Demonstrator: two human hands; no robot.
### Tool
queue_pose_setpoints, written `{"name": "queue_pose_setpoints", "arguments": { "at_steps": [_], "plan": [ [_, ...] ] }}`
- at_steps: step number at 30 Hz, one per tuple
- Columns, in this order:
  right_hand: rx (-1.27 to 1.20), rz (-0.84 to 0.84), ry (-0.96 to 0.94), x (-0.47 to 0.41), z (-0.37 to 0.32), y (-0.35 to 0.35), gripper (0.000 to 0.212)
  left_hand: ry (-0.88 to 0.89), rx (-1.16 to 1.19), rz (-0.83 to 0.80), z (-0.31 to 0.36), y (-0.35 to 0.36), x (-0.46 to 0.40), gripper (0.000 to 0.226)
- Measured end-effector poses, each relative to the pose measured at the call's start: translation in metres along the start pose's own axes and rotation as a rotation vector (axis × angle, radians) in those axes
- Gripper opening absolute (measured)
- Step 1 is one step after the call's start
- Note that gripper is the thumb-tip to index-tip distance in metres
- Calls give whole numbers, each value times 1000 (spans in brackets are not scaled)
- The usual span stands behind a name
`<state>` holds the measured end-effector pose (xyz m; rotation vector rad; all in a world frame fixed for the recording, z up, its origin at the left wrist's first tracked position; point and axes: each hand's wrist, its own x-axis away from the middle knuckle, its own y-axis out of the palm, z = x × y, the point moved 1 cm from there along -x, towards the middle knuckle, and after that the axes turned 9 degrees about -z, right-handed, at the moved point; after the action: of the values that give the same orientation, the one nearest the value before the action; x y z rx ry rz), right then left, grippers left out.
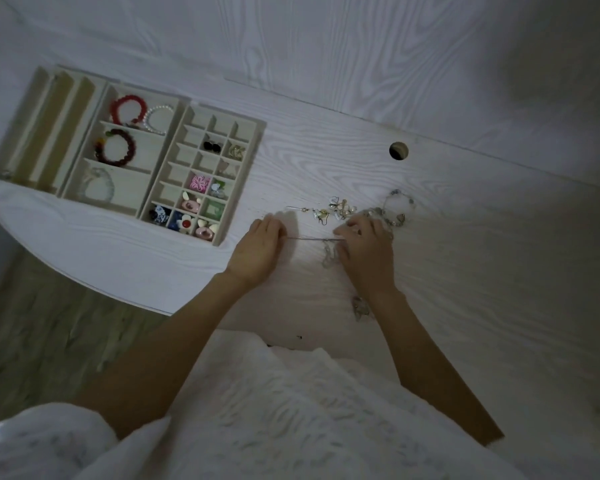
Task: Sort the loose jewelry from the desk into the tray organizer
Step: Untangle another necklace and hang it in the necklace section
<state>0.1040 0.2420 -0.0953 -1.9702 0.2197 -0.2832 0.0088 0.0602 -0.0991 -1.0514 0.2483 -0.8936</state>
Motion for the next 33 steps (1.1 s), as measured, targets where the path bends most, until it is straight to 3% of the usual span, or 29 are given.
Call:
{"name": "queue_pose_setpoints", "arguments": {
  "at_steps": [3,5,8,12,18,21,25,29,33],
  "plan": [
    [-21,-28,-5,-8,8,-1,11,-76,283,71,7,-22,5,7],
    [-11,-29,-22,-9,16,-2,5,-86,412,164,13,-43,7,7],
    [-8,-35,-11,-8,24,-5,16,-116,529,217,17,-69,7,6],
    [-70,-60,15,-4,28,-8,9,-109,507,147,18,-83,7,12],
    [-361,-50,12,-5,24,-38,13,-214,436,69,4,-87,6,18],
    [-436,-143,15,-9,13,-56,26,-136,422,59,13,-91,6,17],
    [-661,-217,-15,-26,-17,-71,23,-27,384,51,30,-100,2,20],
    [-673,-417,-140,-45,-51,-75,28,21,328,111,44,-113,-2,13],
    [-739,-455,-162,-55,-71,-78,13,-3,317,160,46,-117,-2,12]
  ]
}}
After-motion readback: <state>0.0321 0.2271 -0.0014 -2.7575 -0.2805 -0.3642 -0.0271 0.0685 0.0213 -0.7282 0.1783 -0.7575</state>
